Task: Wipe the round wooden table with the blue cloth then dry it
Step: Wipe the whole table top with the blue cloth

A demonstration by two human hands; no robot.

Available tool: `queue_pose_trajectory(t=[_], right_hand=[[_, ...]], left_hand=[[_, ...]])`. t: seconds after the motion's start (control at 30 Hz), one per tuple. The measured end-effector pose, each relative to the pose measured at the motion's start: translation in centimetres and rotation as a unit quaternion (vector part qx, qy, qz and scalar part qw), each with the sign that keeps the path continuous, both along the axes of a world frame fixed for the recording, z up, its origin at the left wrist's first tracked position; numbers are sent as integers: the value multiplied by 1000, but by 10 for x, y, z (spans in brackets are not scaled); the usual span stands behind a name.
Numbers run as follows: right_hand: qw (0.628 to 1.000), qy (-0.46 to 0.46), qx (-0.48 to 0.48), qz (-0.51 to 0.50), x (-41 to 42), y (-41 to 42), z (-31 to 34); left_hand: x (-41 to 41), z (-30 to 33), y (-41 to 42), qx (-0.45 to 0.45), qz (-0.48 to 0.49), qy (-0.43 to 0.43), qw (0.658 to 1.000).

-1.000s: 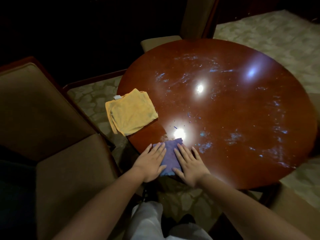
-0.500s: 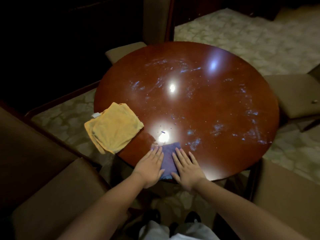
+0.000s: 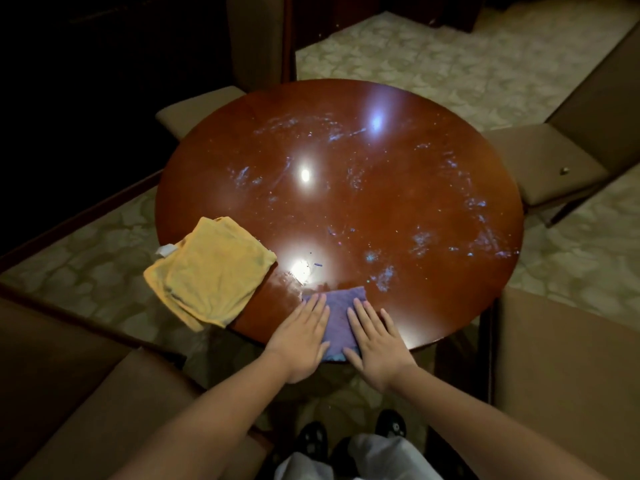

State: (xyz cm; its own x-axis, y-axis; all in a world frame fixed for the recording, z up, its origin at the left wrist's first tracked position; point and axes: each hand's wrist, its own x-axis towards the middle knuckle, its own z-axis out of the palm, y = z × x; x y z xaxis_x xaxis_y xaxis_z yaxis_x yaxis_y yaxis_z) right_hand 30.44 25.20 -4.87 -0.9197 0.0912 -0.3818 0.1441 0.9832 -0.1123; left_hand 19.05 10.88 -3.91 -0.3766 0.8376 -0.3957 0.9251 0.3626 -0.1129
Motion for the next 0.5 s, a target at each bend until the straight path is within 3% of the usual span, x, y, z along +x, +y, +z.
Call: queue_pose_trajectory(t=[0.2, 0.5], right_hand=[[999, -16, -7, -34, -19, 6, 6], [995, 30, -28, -96, 20, -11, 4]], left_hand=[[-16, -3, 7, 10, 11, -13, 1000], [1, -4, 0, 28, -57, -34, 997]])
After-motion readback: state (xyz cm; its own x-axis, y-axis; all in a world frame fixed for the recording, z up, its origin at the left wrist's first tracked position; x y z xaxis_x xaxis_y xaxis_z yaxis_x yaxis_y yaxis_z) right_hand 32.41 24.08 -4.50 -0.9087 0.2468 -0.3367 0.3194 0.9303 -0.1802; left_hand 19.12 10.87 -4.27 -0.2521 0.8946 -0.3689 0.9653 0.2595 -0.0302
